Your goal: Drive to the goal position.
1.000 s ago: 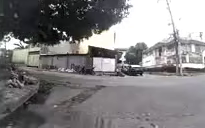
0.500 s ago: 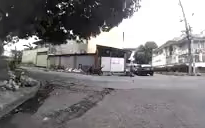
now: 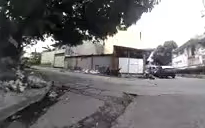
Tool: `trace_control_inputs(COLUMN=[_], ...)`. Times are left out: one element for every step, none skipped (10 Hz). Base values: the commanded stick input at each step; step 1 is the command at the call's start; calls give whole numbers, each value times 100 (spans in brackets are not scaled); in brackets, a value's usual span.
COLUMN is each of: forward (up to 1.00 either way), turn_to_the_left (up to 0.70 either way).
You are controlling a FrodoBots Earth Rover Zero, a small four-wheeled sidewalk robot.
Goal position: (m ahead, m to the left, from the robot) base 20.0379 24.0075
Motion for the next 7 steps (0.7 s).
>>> trace_control_inputs(forward=[100, 100, 100, 100, 100, 100, 100], turn_to_the_left=[0, 0, 0, 0, 0, 0, 0])
